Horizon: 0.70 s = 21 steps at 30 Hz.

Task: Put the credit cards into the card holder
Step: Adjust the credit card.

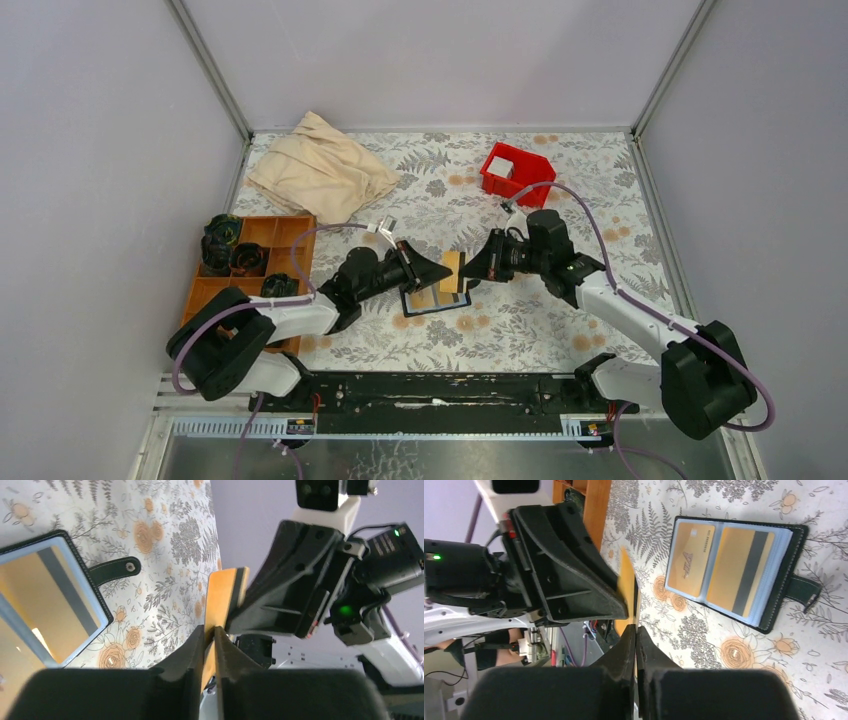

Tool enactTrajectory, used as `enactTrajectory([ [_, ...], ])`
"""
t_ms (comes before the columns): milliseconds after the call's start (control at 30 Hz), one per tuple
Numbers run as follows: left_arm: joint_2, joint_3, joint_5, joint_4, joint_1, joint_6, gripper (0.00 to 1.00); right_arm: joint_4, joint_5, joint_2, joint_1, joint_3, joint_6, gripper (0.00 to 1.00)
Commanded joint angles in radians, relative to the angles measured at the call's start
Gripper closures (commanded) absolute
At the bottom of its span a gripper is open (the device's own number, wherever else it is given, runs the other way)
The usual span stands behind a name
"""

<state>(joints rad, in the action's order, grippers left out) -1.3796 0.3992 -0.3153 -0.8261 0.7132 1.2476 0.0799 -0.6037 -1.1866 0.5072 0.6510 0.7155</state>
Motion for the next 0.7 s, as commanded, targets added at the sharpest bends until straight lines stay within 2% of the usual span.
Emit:
enactTrajectory([
  [0, -0.014, -0.008, 0.069, -0.105, 0.012, 0.062, 0.73, 0.151, -0.093, 0.007, 0.008, -0.006, 0.074, 1.0],
  [100, 0.04, -0.032, 0.143, 0.027, 0.011, 0.054, 0.56, 0.102, -0.084, 0.004, 0.002, 0.019, 0.04, 1.0],
  [200, 0.112, -0.026, 0.211, 0.186, 0.012, 0.007, 0.5, -0.017, -0.037, -0.005, 0.002, 0.072, -0.047, 1.0],
  [300, 0.192, 0.004, 0.306, 0.411, 0.011, -0.06, 0.49, -0.172, 0.042, -0.024, 0.001, 0.14, -0.154, 1.0],
  [433, 0.26, 0.011, 0.39, 0.598, 0.011, -0.088, 0.5, -0.3, 0.145, -0.054, 0.002, 0.198, -0.25, 1.0],
  [667, 0.271, 0.012, 0.42, 0.746, 0.015, -0.124, 0.57, -0.432, 0.279, -0.146, 0.001, 0.265, -0.343, 1.0],
])
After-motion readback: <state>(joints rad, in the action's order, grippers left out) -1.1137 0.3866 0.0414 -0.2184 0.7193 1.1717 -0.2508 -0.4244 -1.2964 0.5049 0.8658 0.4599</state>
